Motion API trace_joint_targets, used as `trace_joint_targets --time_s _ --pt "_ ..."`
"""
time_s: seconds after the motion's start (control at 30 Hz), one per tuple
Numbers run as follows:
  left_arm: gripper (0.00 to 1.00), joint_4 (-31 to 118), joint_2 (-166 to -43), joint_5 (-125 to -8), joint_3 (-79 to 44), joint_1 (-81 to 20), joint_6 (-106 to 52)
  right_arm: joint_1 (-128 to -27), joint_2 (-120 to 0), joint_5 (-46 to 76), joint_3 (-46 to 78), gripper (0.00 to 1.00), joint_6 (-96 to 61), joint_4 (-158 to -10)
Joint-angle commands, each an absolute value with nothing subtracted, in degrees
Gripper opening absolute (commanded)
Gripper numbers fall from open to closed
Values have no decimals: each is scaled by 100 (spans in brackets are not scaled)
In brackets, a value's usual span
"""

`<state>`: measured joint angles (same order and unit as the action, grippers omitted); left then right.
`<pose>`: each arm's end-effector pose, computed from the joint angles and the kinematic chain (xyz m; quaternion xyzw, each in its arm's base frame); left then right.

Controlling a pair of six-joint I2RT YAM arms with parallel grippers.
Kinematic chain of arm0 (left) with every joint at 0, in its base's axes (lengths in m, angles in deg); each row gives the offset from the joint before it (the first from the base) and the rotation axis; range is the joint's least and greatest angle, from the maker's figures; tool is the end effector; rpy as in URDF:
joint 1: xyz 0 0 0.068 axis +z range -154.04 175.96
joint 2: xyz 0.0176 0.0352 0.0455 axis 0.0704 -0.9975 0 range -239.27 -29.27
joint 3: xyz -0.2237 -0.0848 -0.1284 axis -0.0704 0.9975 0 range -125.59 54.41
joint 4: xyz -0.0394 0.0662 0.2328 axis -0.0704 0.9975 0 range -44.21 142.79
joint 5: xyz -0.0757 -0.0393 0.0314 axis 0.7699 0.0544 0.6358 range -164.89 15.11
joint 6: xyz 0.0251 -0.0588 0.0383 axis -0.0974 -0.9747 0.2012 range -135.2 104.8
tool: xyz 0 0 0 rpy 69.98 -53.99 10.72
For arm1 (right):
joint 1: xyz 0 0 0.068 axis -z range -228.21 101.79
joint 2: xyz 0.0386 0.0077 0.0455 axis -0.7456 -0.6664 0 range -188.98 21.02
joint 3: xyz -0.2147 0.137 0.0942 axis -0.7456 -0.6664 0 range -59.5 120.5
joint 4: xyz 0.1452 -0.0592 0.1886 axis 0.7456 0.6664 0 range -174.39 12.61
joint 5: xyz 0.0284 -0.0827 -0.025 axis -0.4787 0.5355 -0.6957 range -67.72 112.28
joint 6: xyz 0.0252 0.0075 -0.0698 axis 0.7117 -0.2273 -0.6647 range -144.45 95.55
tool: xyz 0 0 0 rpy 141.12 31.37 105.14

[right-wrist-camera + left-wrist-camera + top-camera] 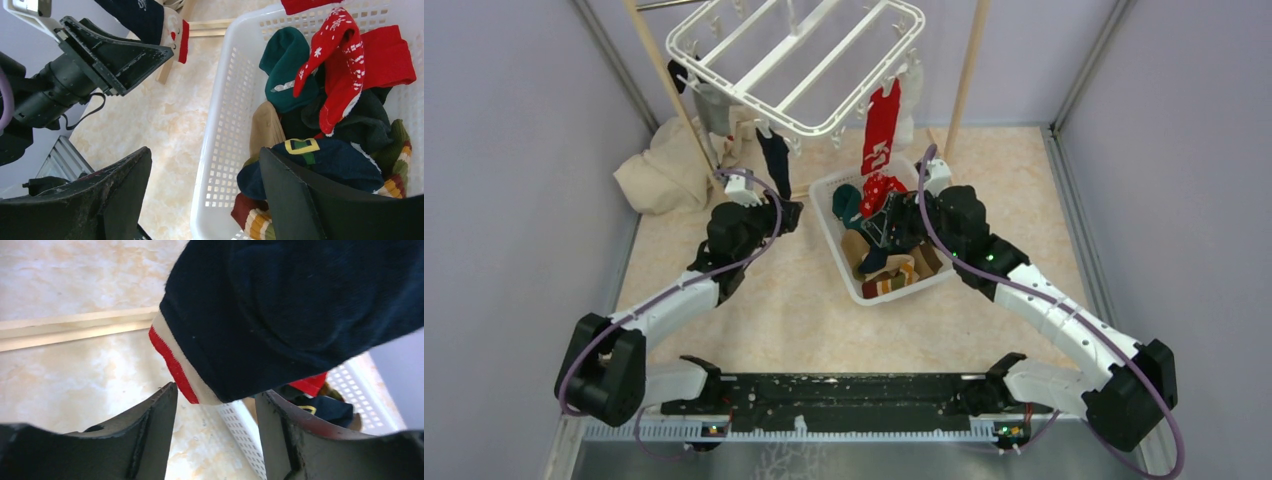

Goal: Remove the socks clipped to the hanger
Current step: Remove the sock from the hanger.

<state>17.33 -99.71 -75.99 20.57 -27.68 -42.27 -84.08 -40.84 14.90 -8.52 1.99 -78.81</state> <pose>0.2623 -0.1136 0.2542 -0.0289 0.7549 -0.2740 0.5952 0.2071 0.1598 0.3224 -0.1041 0.7935 0.3532 0.4845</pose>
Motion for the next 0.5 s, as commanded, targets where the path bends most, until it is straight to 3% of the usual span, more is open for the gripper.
trace_joint_targets --time_s 0.0,0.2,0.37,0.47 --pt "60 1389 -10110 -8148 1799 -2794 -4138 -8437 -3883 1447 -843 79 209 -8044" --pt "29 1279 -10139 -8053 1738 -2794 -4040 -8437 -3869 1406 -898 79 235 -8078" --pt "22 1365 -9924 -8027 1807 -2790 -3931 -8437 -3877 1400 -949 79 257 -8133" --pt "12 1536 -9757 -8008 1799 -2794 -3924 -8442 -3892 1358 -966 79 290 -8198"
